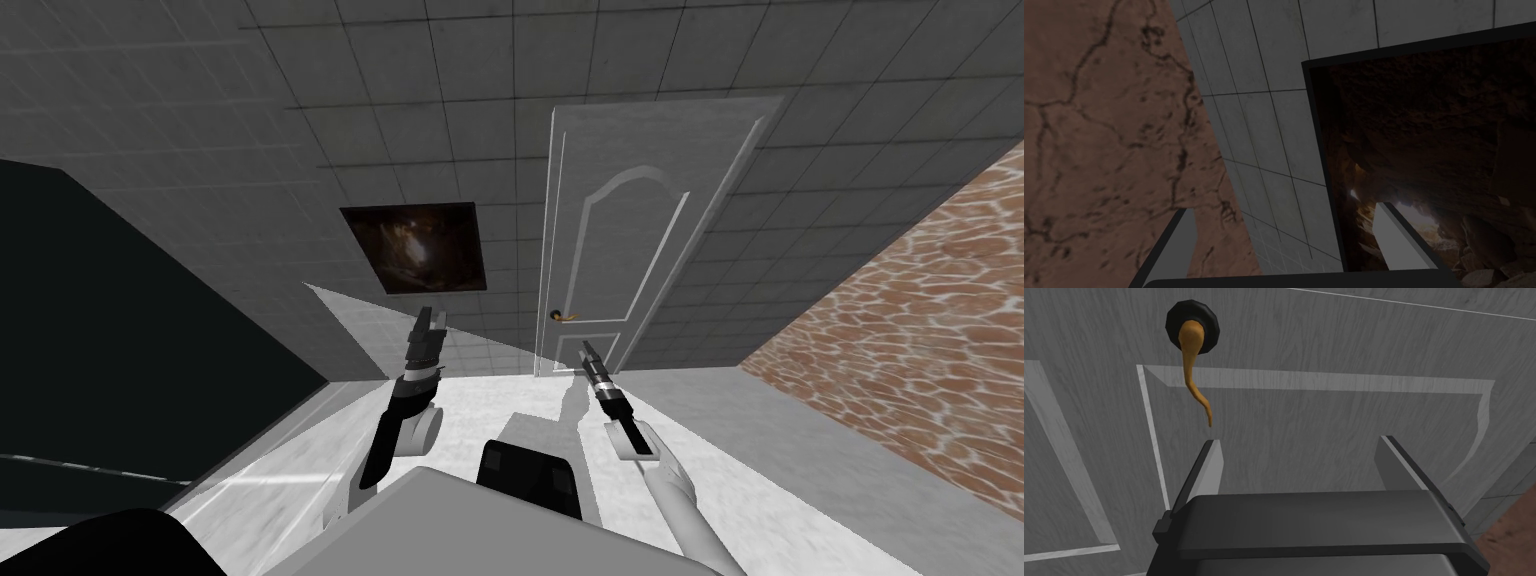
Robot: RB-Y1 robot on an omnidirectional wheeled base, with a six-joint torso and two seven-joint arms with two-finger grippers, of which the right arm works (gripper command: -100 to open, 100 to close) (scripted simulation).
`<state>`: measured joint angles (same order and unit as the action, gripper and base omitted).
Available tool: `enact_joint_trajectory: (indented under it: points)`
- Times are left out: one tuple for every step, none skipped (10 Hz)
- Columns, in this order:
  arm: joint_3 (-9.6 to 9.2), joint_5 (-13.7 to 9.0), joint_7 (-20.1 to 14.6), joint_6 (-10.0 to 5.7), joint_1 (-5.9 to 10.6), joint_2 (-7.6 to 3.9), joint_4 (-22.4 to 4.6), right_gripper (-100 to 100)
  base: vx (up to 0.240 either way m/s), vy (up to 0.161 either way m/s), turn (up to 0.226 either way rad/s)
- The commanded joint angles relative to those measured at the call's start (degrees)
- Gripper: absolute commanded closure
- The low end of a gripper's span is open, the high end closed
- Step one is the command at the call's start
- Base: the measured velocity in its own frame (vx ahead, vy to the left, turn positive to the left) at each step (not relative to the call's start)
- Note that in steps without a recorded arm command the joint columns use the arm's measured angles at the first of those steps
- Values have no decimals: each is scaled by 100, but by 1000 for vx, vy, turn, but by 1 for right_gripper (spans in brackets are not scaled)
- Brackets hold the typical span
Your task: Pull the door open
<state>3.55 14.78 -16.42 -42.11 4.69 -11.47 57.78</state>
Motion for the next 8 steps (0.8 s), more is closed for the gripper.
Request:
enact_joint_trajectory:
  points:
    - [15,28,-42,-36,149,-30,-286,-100,74,-4,3]
    - [15,28,-42,-36,149,-30,-318,-100,57,-7,3]
    - [22,47,-70,-53,225,-50,-491,-100,57,-8,2]
    - [28,66,-97,-69,300,-69,-665,-100,88,-19,2]
    - [34,85,-124,-85,372,-88,-830,-100,96,-12,8]
    - [39,101,-148,-99,436,-105,-979,-100,90,-2,5]
    - [45,118,-172,-113,501,-121,-1128,-100,101,-8,1]
    - [50,135,-196,-127,566,-138,-1277,-100,104,-10,5]
